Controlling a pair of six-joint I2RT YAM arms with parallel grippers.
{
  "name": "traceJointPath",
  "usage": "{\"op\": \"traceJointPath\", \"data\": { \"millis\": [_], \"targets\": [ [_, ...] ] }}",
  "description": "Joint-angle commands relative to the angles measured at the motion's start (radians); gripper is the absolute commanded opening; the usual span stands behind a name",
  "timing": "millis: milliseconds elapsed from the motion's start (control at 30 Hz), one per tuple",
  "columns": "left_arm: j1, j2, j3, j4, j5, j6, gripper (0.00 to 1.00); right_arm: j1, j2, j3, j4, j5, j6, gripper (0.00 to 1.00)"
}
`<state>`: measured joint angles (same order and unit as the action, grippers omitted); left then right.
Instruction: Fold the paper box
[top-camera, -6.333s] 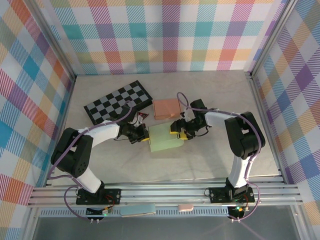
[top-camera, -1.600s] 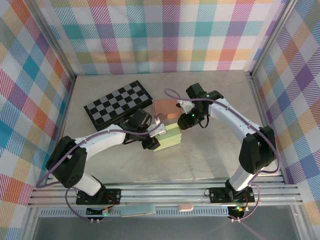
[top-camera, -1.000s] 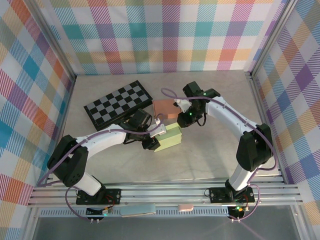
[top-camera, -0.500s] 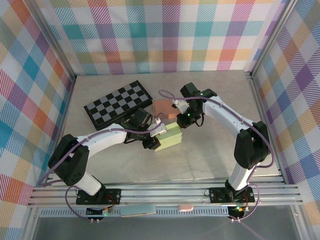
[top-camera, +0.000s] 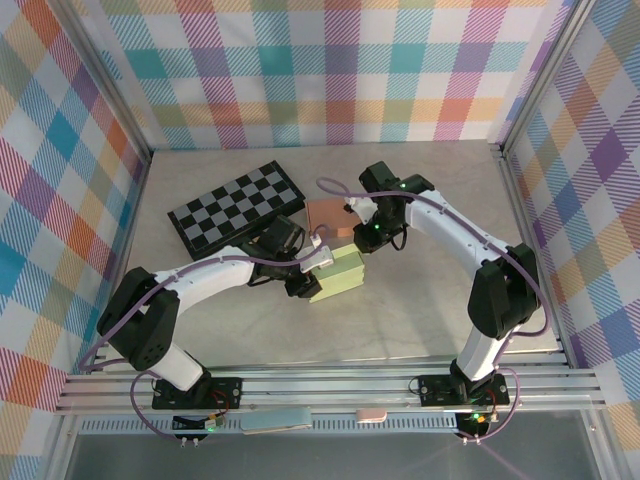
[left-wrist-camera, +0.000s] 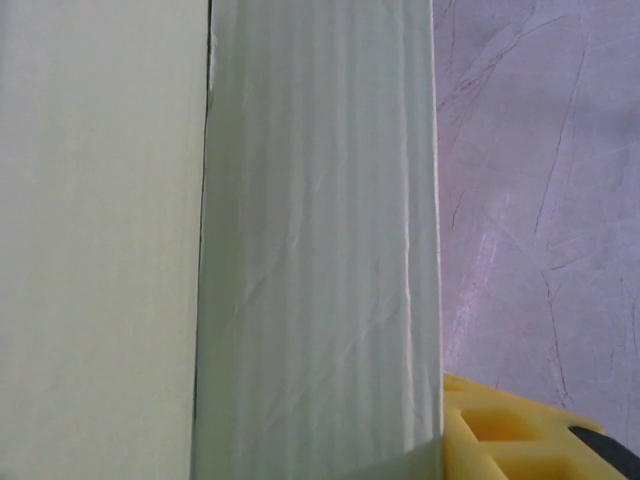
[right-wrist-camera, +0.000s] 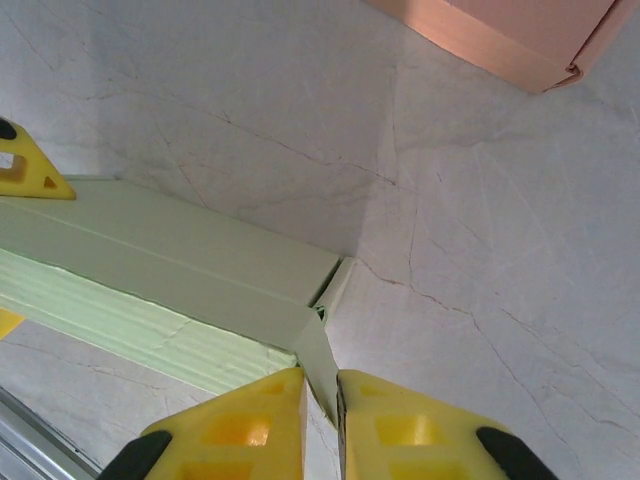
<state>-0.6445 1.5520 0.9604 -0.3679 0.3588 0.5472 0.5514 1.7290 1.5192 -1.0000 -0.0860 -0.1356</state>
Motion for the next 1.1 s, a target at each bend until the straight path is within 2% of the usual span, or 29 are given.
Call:
{"op": "traceJointPath", "data": {
  "millis": [0, 233, 500, 833, 1067],
  "targets": [
    [0.009, 0.016, 0.020, -0.038, 0.022, 0.014, 0.44, 0.007, -0.021, 0.017, -0.032, -0.006, 0.004, 0.15],
    [0.009, 0.017, 0.019, -0.037, 0.027, 0.011, 0.44, 0.007, -0.010, -0.001, -0.019, -0.017, 0.008, 0.12],
    [0.011, 0.010, 0.015, -0.026, 0.016, -0.003, 0.44, 0.007, -0.002, 0.020, -0.022, -0.003, 0.030, 0.00],
    [0.030, 0.005, 0.006, 0.016, 0.005, -0.067, 0.44, 0.010, -0.099, -0.130, 0.126, -0.066, 0.269, 0.00],
    [0.042, 0.010, 0.011, 0.013, 0.005, -0.077, 0.44, 0.012, -0.143, -0.199, 0.194, -0.069, 0.335, 0.00]
  ]
}}
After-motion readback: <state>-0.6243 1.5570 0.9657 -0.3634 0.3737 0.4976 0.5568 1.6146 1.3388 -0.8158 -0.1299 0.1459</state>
